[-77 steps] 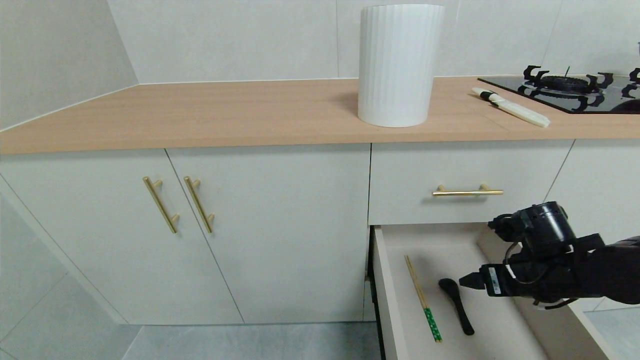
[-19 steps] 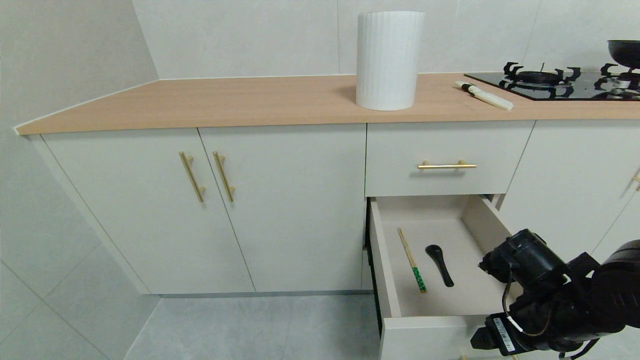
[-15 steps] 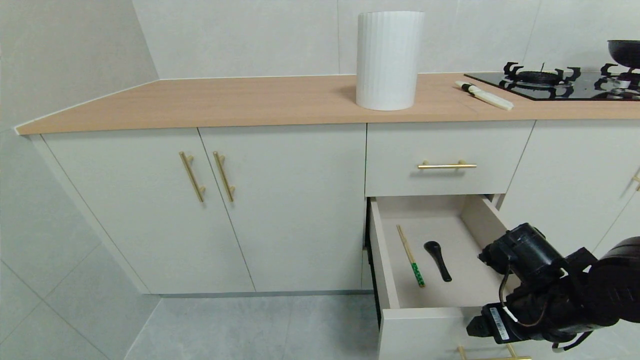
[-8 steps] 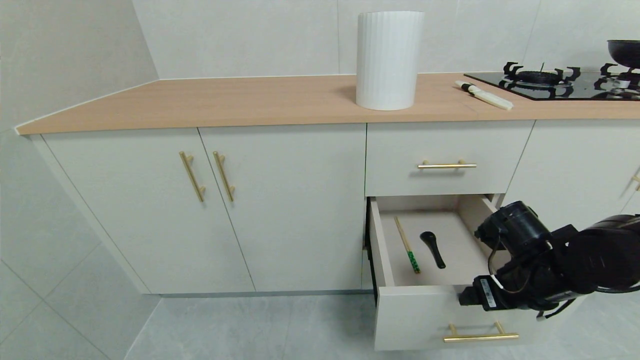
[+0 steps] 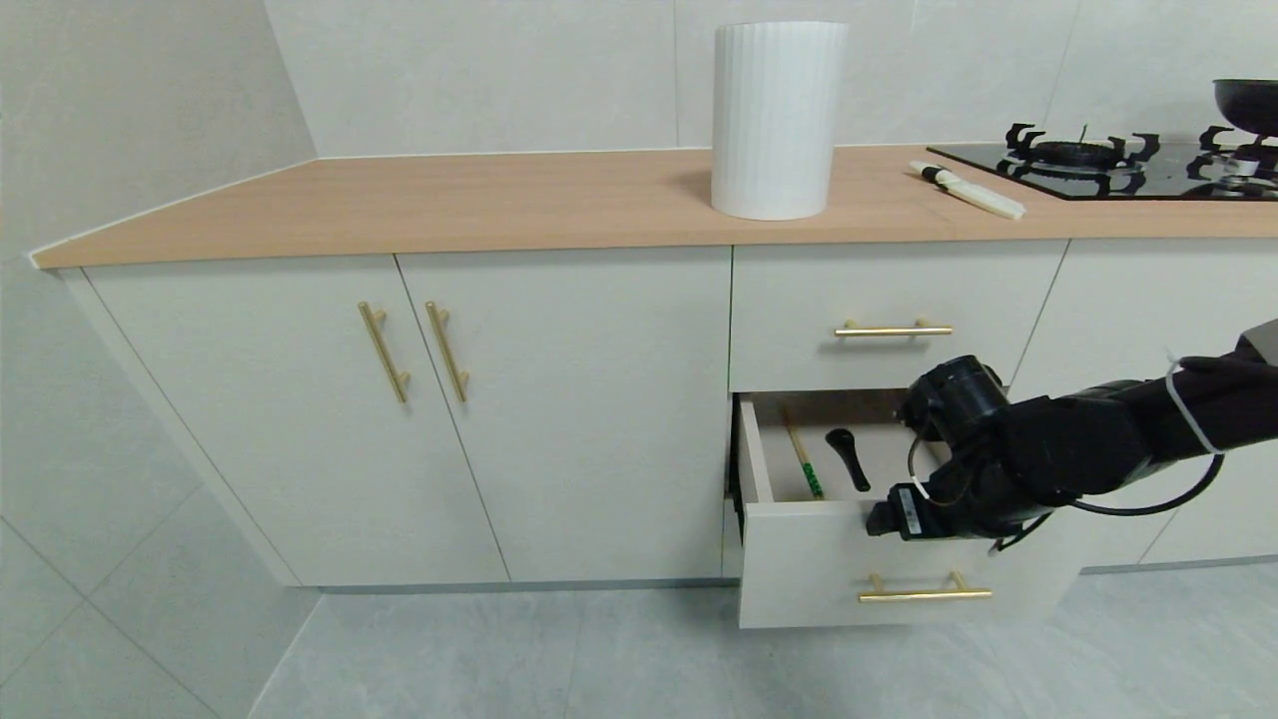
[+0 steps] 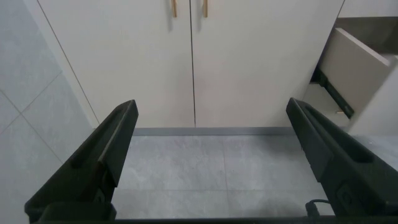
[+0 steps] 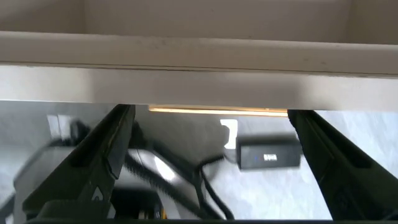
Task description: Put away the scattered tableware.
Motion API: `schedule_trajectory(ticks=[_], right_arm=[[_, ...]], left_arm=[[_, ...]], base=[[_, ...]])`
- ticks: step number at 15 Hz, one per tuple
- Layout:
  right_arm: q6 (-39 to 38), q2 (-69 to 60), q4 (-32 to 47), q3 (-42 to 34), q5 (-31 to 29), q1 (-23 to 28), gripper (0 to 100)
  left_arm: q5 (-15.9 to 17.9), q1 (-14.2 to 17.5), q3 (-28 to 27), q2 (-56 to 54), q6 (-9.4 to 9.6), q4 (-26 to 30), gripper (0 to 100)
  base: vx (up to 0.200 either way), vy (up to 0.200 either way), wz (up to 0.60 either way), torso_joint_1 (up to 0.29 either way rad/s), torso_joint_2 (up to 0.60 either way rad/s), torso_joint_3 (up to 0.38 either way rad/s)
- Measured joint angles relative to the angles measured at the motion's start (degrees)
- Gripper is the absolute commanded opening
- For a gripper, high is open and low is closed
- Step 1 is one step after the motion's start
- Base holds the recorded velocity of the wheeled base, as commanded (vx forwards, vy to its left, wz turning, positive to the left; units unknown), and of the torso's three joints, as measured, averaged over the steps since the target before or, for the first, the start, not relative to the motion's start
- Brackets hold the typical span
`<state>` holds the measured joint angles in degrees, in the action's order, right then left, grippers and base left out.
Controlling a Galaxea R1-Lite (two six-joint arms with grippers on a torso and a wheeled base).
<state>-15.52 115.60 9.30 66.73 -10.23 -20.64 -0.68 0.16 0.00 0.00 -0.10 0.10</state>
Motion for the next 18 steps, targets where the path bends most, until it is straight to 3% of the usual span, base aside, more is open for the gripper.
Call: schedule_trajectory(ticks=[3, 6, 13, 18], right_arm=[[-0.1, 2.8, -1.3, 3.7, 0.0, 0.9, 100], [-0.1, 5.6, -9.3, 4.4, -0.4, 1.9, 100], [-0.4, 9.0, -20.1, 3.7, -0.7, 3.5, 100], [-0.2, 12.4, -34.6, 1.5, -1.1, 5.0, 100]], left_arm=[[0.0, 0.0, 0.0, 0.0, 0.02, 0.0, 100], [0.0, 0.0, 0.0, 0.0, 0.0, 0.0, 100], [0.0, 0.0, 0.0, 0.0, 0.02, 0.0, 100], [0.0, 0.0, 0.0, 0.0, 0.02, 0.0, 100]], base=[[0.0, 0.0, 0.0, 0.0, 0.0, 0.0], [0.0, 0.0, 0.0, 0.0, 0.0, 0.0], [0.0, 0.0, 0.0, 0.0, 0.0, 0.0], [0.0, 0.0, 0.0, 0.0, 0.0, 0.0]])
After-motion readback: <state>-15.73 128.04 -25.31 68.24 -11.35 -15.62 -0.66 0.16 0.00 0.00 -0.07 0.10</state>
